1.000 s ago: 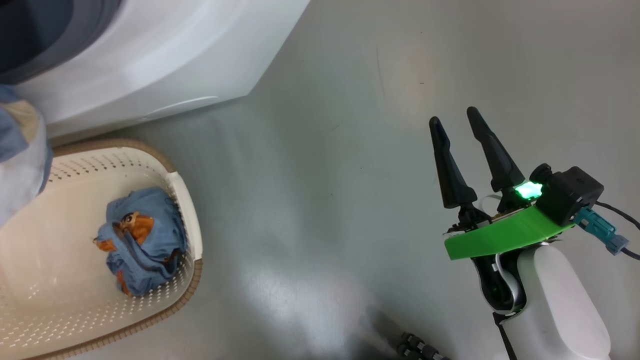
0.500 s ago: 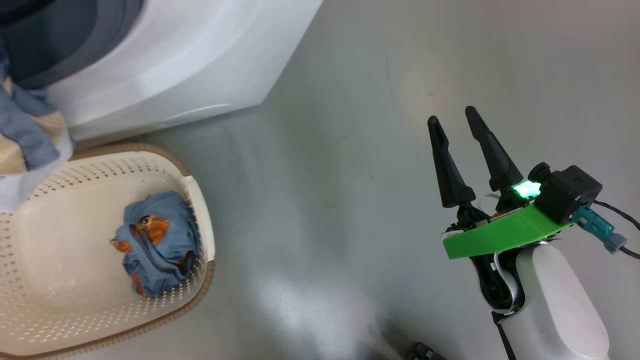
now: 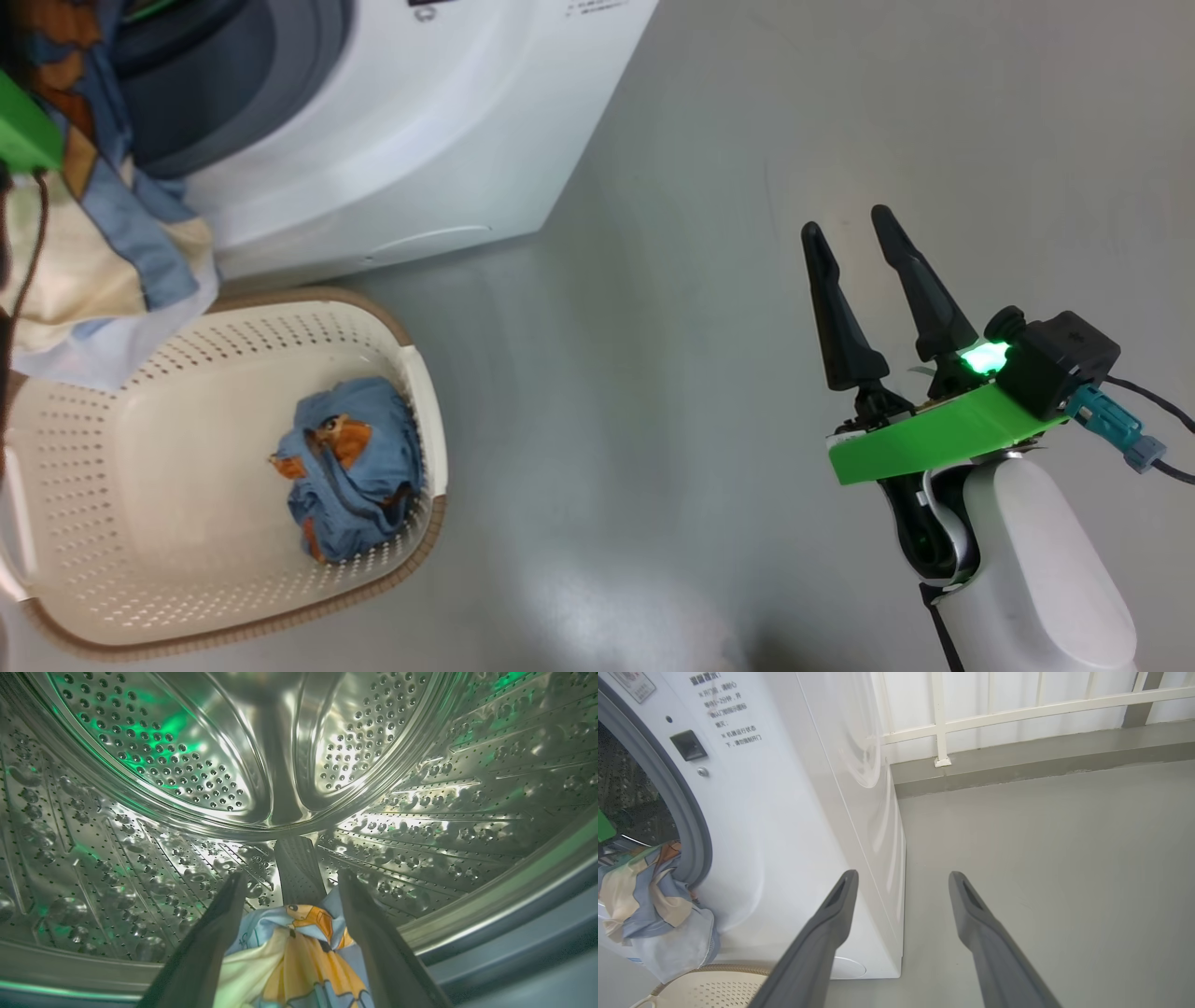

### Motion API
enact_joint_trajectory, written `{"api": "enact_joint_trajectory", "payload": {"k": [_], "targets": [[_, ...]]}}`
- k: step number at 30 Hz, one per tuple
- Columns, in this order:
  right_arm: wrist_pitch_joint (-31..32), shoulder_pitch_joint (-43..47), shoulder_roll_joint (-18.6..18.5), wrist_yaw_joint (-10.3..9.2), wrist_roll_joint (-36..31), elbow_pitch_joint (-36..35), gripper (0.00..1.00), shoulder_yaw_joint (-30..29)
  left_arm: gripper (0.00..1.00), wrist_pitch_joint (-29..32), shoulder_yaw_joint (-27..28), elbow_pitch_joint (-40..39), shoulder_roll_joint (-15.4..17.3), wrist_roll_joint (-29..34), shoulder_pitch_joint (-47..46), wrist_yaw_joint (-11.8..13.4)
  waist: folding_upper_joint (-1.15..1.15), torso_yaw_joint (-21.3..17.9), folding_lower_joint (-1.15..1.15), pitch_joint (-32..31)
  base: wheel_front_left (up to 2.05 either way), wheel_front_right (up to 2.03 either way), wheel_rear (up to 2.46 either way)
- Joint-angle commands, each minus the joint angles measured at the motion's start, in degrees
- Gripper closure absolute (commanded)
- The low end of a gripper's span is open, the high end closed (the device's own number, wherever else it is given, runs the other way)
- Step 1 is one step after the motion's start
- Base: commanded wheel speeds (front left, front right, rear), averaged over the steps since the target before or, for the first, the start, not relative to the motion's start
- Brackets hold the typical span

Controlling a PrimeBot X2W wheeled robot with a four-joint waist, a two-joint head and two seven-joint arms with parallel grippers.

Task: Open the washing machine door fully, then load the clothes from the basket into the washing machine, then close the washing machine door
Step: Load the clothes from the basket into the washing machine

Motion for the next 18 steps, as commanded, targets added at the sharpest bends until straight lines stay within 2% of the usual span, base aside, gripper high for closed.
{"api": "enact_joint_trajectory", "payload": {"k": [1, 5, 10, 13, 18], "targets": [[-0.3, 0.7, 0.1, 0.09, -0.7, -1.1, 0.00, 0.7, 0.00, -0.3, 0.7, -1.8, 2.6, -0.4, 1.4, -0.2, 0.00, 0.8, 0.00, -1.0, 0.00, 0.00, 0.00], [-0.3, 1.2, -0.1, 0.09, -0.9, -1.1, 0.00, 0.0, 0.00, -0.3, 0.9, -5.7, 2.6, -1.0, 5.2, -0.3, 0.00, 1.6, 0.00, -2.3, 0.00, 0.00, 0.00], [-0.3, 1.9, -0.5, 0.09, -0.9, -1.2, 0.00, -0.7, 0.00, -0.3, 3.1, -14.8, 3.3, -1.4, 13.0, -0.2, 0.00, 2.8, 0.00, -3.7, 0.00, 0.00, 0.00], [-0.3, 2.1, -0.5, 0.09, -0.9, -1.1, 0.00, -0.8, 0.00, -0.3, 4.6, -19.2, 3.5, -1.7, 17.2, 0.3, 0.00, 3.1, 0.00, -4.5, 0.00, 0.00, 0.00], [-0.3, 2.5, -0.7, 0.09, -0.6, -1.1, 0.00, -0.6, 0.00, -0.3, 8.2, -31.2, 3.4, -1.2, 29.3, 2.7, 0.00, 4.2, 0.00, -5.9, 0.00, 0.00, 0.00]]}}
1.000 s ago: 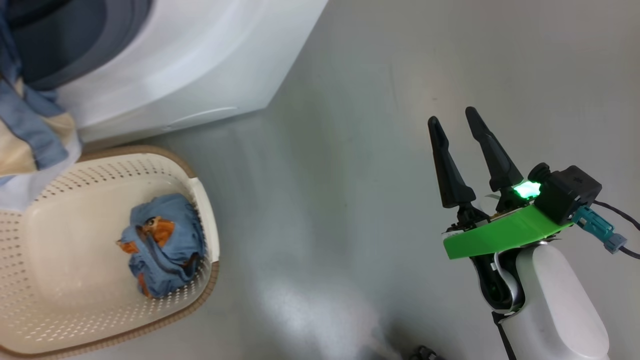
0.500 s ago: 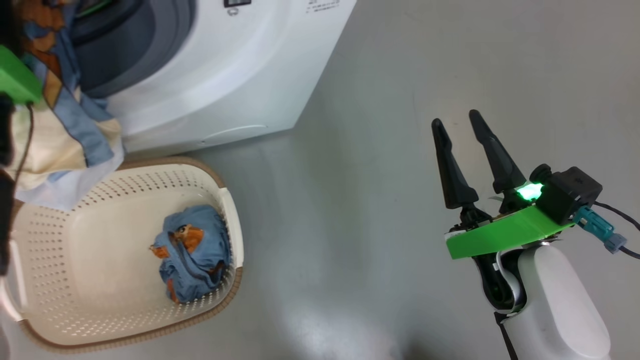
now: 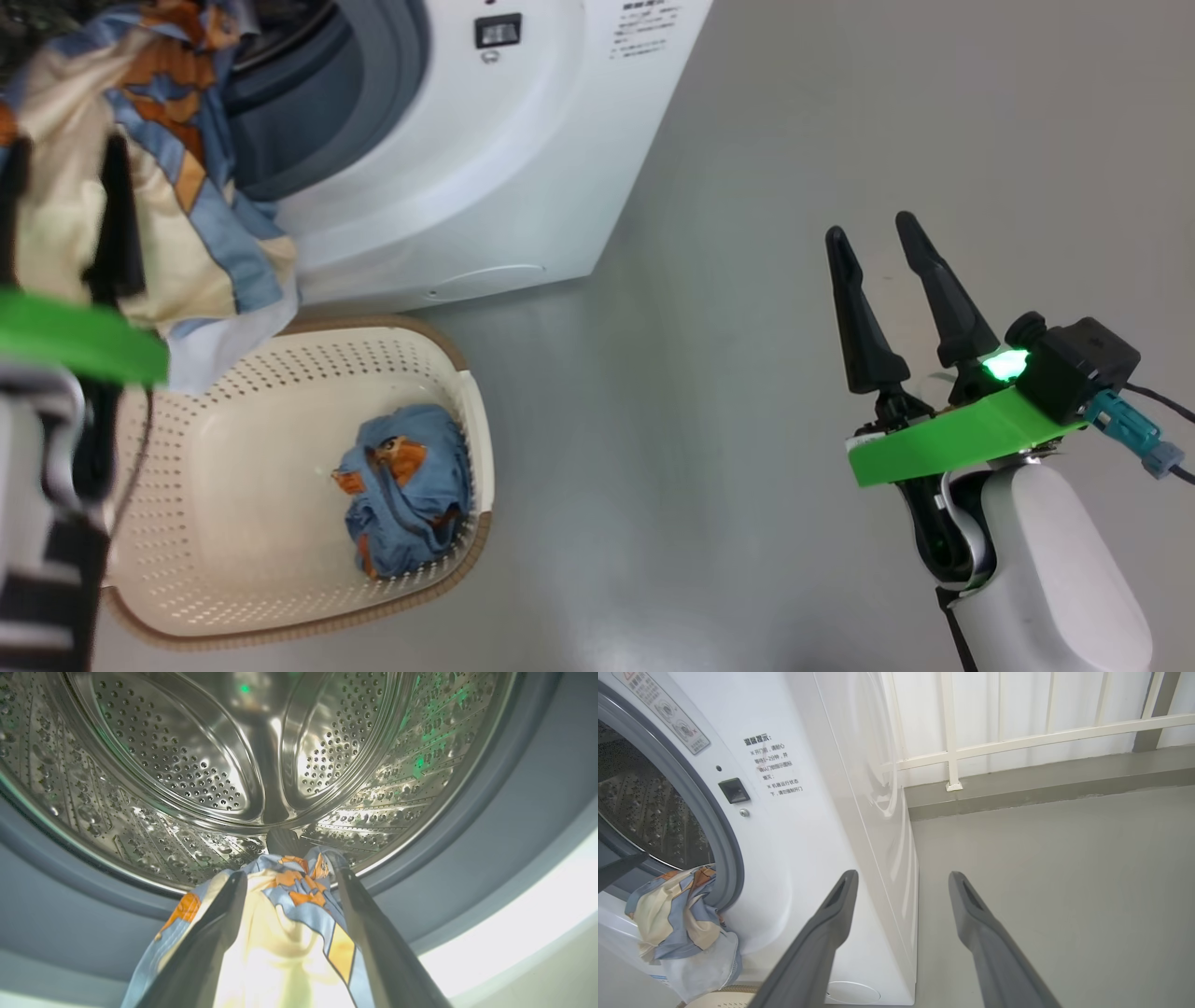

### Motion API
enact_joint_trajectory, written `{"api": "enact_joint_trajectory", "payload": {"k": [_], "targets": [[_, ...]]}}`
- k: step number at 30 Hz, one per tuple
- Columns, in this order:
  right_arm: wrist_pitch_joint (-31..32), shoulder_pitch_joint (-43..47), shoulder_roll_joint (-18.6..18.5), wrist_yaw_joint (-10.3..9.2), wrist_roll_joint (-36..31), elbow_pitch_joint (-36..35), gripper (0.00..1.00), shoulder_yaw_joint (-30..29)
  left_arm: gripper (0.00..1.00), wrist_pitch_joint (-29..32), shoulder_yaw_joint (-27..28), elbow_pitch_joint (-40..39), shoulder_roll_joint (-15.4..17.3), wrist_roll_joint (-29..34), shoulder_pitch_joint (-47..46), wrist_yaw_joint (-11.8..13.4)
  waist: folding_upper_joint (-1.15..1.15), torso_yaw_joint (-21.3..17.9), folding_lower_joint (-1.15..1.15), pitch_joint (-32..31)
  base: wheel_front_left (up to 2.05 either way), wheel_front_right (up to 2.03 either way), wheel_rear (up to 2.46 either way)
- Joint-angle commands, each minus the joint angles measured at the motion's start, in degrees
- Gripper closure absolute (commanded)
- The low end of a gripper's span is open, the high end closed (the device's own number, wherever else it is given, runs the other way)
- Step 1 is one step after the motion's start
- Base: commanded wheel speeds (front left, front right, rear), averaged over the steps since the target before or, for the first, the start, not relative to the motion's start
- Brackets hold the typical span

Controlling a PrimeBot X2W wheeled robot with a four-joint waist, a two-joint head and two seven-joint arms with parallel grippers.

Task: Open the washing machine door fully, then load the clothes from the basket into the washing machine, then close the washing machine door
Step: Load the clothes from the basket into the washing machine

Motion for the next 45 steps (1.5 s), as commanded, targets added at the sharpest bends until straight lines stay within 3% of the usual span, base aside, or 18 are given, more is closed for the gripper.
{"api": "enact_joint_trajectory", "payload": {"k": [1, 8, 16, 27, 45], "targets": [[-0.3, 1.8, 0.0, 0.09, -0.4, -1.2, 0.00, 1.1, 0.00, -0.3, 2.6, -3.8, 2.5, 0.4, 2.8, 0.8, 0.00, 0.9, 0.00, -0.9, 0.00, 0.00, 0.00], [-0.3, 2.0, -0.4, 0.09, -0.2, -1.1, 0.00, 1.4, 0.00, -0.3, 7.4, -18.7, 1.0, 1.4, 18.3, 3.3, 0.00, 1.7, 0.00, -1.8, 0.00, 0.00, 0.00], [-0.3, 2.6, -1.3, 0.09, -0.2, -1.2, 0.00, 1.1, 0.00, -0.3, 8.5, -26.7, -0.8, 1.5, 28.0, 4.3, 0.00, 3.2, 0.00, -2.2, 0.00, 0.00, 0.00], [-0.3, 3.0, -1.5, 0.09, -0.1, -0.9, 0.00, 1.2, 0.00, -0.3, 8.9, -27.5, -4.0, 1.2, 30.5, 3.8, 0.00, 4.4, 0.00, -1.7, 0.00, 0.00, 0.00], [-0.3, 2.6, -1.8, 0.09, -0.1, -0.7, 0.00, 1.4, 0.00, 0.3, 8.9, -24.3, -4.7, 1.8, 28.9, 2.0, 0.00, 4.0, 0.00, -1.6, 0.00, 0.00, 0.00]]}}
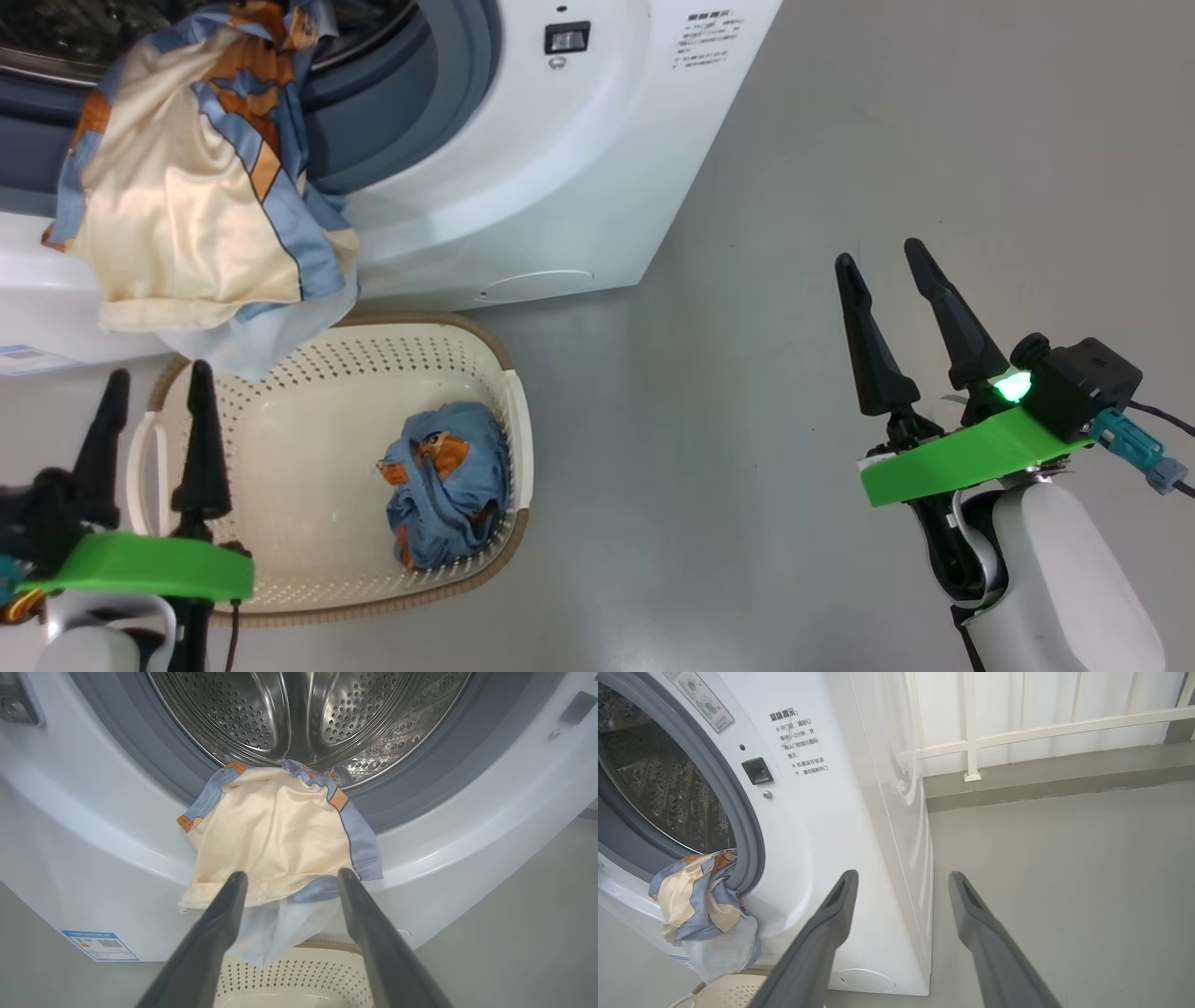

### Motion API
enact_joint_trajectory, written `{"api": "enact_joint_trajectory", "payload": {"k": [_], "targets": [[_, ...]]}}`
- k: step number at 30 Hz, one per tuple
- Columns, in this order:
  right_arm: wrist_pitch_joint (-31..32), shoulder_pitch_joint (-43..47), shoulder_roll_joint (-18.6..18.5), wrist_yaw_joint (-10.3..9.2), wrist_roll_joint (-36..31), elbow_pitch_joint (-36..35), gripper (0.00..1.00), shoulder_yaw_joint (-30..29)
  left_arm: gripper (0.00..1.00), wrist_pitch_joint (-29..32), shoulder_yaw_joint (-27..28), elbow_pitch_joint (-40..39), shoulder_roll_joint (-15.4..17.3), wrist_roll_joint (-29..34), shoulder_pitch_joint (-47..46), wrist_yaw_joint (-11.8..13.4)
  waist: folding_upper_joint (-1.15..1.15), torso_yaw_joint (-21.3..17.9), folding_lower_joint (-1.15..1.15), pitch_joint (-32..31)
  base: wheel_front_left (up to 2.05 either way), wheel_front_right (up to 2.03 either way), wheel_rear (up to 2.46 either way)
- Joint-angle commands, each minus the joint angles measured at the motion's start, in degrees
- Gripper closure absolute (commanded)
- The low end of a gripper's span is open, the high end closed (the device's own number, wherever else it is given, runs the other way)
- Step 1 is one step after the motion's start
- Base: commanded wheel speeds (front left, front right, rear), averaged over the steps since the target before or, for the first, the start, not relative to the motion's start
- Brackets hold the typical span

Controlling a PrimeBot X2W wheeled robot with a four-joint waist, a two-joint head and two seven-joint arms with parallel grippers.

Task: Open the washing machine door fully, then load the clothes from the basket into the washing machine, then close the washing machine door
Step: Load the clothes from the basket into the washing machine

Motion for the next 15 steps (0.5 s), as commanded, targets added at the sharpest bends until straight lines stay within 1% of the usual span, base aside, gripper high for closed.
{"api": "enact_joint_trajectory", "payload": {"k": [1, 7, 15], "targets": [[-0.3, 0.6, 0.0, 0.09, -0.1, -1.1, 0.00, 1.1, 0.00, 0.2, 1.7, -0.6, 1.5, 0.8, -1.7, -0.4, 0.00, -0.1, 0.00, 0.1, 0.00, 0.00, 0.00], [-0.3, 0.1, 0.1, 0.09, -0.1, -1.2, 0.00, 1.3, 0.00, 1.6, -0.5, 6.2, 2.4, 0.7, -6.3, -2.0, 0.00, -0.6, 0.00, 1.1, 0.00, 0.00, 0.00], [-0.3, -0.6, 0.5, 0.09, -0.1, -1.7, 0.00, 1.7, 0.00, 2.7, -3.2, 19.0, 4.0, 1.0, -14.9, -3.7, 0.00, -2.3, 0.00, 3.0, 0.00, 0.00, 0.00]]}}
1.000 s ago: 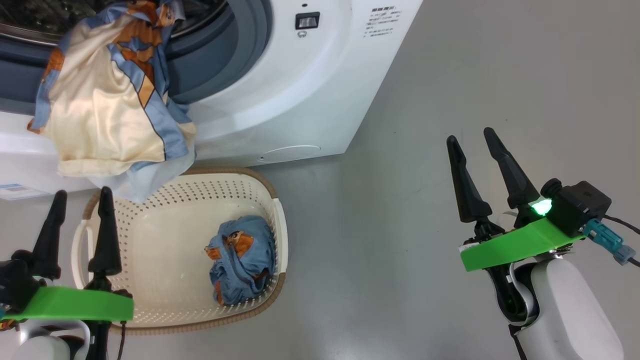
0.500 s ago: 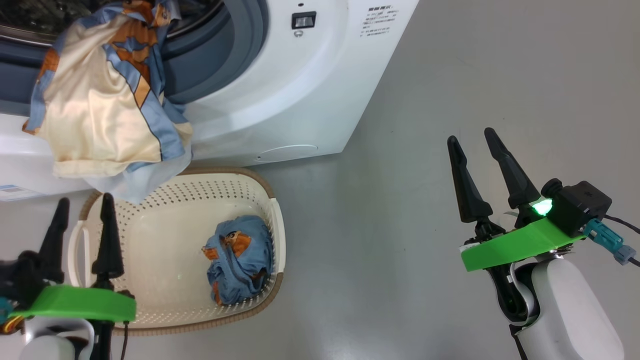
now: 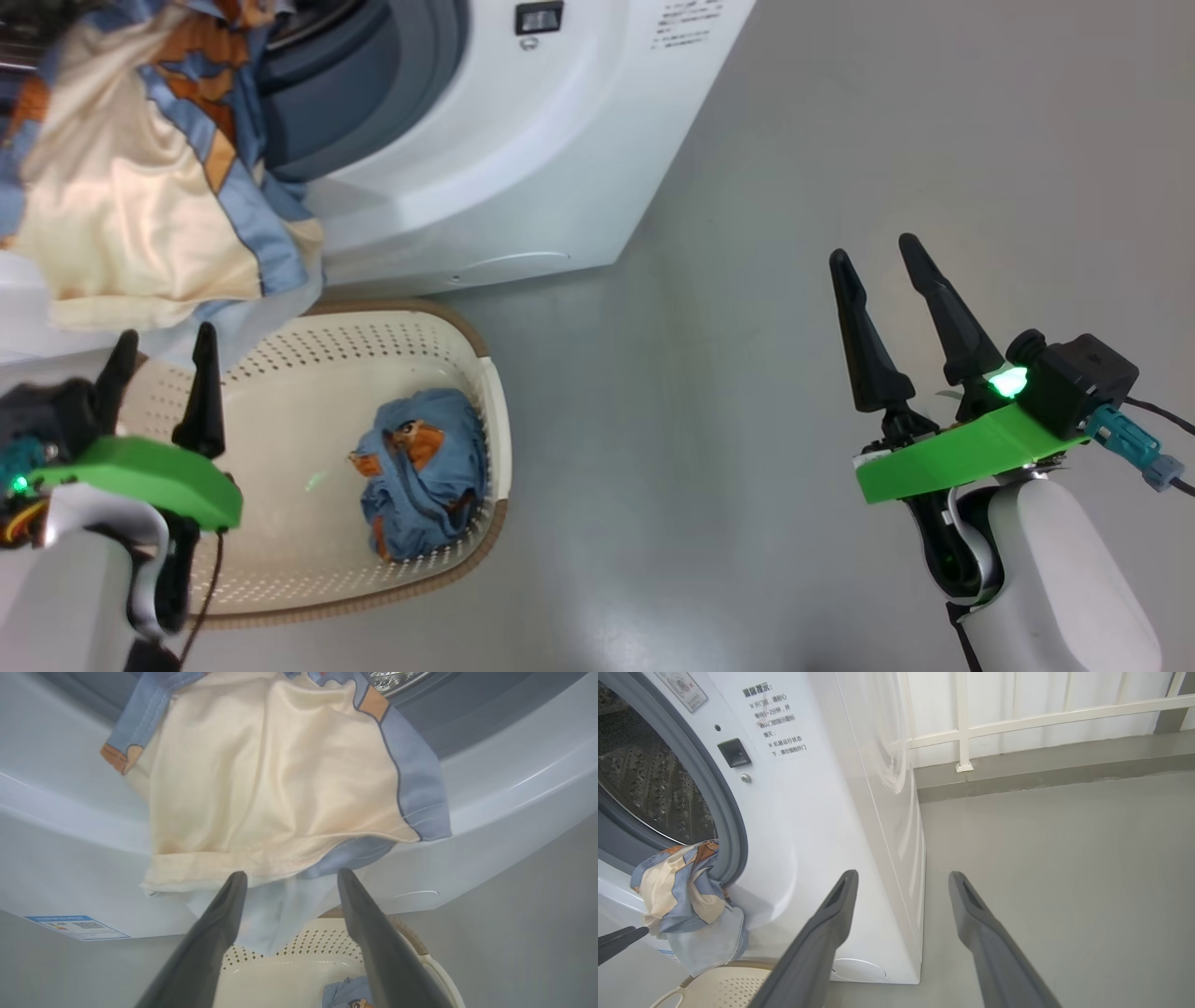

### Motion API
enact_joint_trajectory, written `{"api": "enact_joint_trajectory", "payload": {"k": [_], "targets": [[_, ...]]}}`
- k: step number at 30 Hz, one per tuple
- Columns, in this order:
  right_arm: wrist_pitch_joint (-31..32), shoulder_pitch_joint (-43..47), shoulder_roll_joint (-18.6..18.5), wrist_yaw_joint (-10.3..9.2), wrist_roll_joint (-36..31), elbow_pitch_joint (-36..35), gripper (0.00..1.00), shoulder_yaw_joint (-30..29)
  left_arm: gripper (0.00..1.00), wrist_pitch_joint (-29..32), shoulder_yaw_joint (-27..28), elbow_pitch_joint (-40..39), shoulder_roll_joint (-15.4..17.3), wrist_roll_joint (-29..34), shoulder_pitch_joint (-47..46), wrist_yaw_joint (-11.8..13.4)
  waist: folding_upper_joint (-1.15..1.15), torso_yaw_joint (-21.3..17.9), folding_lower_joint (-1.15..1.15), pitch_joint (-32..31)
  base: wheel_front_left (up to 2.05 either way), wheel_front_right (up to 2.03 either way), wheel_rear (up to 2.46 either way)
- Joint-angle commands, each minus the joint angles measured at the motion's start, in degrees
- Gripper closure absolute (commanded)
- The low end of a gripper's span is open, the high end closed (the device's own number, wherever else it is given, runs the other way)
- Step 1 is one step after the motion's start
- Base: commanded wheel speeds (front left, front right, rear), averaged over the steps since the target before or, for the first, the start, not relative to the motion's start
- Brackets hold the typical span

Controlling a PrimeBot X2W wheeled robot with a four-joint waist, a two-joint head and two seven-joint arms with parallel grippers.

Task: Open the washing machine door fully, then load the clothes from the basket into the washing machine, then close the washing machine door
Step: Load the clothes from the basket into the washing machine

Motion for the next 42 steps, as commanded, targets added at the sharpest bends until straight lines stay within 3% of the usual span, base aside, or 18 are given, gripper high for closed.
{"api": "enact_joint_trajectory", "payload": {"k": [1, 13, 27, 28, 30, 42], "targets": [[-0.3, -0.3, 0.4, 0.09, -0.1, -1.5, 0.00, 1.3, 0.00, -0.1, 1.4, 0.3, 2.4, 0.5, -1.8, -0.3, 0.00, -0.7, 0.00, 0.8, 0.00, 0.00, 0.00], [-0.3, -1.2, 1.4, 0.09, -0.2, -2.3, 0.00, 1.1, 0.00, -1.4, -2.8, 17.5, 5.2, 0.0, -15.0, -1.5, 0.00, -3.7, 0.00, 4.4, 0.00, 0.00, 0.00], [-0.3, -1.5, 2.1, 0.09, -0.3, -2.4, 0.00, 1.1, 0.00, -3.1, -3.2, 25.8, 4.0, -2.4, -23.1, -1.6, 0.00, -4.4, 0.00, 5.3, 0.00, 0.00, 0.00], [-0.3, -1.6, 2.1, 0.09, -0.4, -2.4, 0.00, 1.1, 0.39, -3.2, -3.4, 26.0, 4.0, -2.5, -23.4, -1.6, 0.00, -4.4, 0.00, 5.2, 0.00, 0.00, 0.00], [-0.3, -1.5, 2.1, 0.09, -0.4, -2.3, 0.00, 1.1, 1.00, -3.3, -3.7, 26.4, 3.8, -2.8, -23.6, -1.6, 0.00, -4.3, 0.00, 5.0, 0.00, 0.00, 0.00], [-0.3, -1.1, 2.2, 0.09, -0.7, -1.9, 0.00, 1.2, 1.00, -3.4, -6.2, 21.9, 4.1, -5.0, -19.3, -1.6, 0.00, -2.9, 0.00, 3.5, 0.00, 0.00, 0.00]]}}
